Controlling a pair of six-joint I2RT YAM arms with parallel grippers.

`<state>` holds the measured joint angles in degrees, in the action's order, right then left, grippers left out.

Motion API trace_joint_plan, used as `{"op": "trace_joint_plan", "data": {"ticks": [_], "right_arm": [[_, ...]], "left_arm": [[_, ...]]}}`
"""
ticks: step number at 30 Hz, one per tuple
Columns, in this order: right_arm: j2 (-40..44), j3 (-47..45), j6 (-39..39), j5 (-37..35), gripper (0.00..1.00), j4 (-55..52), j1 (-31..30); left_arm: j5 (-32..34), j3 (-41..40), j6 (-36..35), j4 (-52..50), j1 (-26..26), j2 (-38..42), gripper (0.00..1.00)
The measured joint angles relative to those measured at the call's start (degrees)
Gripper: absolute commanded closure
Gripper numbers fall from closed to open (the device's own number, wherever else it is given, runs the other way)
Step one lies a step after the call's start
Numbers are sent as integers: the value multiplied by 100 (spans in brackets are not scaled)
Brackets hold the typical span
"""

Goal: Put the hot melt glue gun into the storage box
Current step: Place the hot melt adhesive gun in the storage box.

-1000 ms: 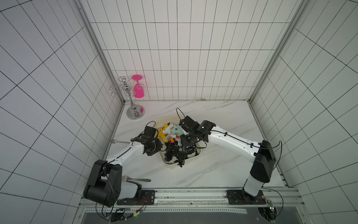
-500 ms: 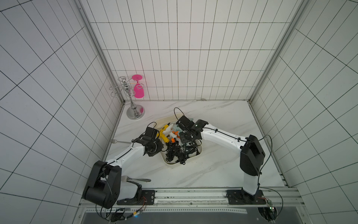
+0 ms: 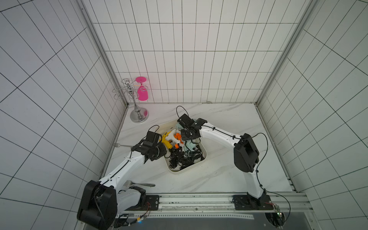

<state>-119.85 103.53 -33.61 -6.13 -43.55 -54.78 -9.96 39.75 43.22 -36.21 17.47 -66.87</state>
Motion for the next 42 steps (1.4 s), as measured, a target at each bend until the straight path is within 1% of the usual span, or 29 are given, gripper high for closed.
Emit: {"op": "trace_joint_plan", "data": {"ticks": [4, 11, 20, 24, 25, 26, 29, 32, 35, 38, 42], "right_arm": [[-15, 24, -96, 155, 90, 15, -22], [-247, 549, -142, 492, 88, -400, -155], [-254, 599, -157, 802, 86, -903, -376], [-466, 791, -184, 1016, 82, -1010, -382], [-516, 857, -188, 1038, 80, -1038, -380], [-577, 942, -195, 1058, 76, -1075, -374], [-756, 1209, -201, 1088, 54, -1211, -363], [-807, 1246, -173, 1010, 39, -1362, -361], [-793, 1235, -127, 881, 33, -1462, -369], [-669, 1207, -13, 723, 31, -1598, -385], [-330, 1193, 262, 544, 29, -1814, -372]], "left_arm": [[13, 0, -90, -2, 0, -17, 66], [210, 92, -315, -122, 0, -28, 65], [461, 140, -470, -188, 0, -35, 64], [511, 140, -522, -201, 0, -57, 63], [527, 140, -533, -203, 0, -55, 63], [542, 140, -542, -203, 0, -55, 63], [588, 144, -586, -225, 0, -52, 59], [619, 177, -660, -262, 0, -35, 52], [673, 260, -763, -323, 0, 52, 43], [752, 369, -863, -393, 0, 199, 39], [831, 573, -986, -393, -2, 343, 38]]}}
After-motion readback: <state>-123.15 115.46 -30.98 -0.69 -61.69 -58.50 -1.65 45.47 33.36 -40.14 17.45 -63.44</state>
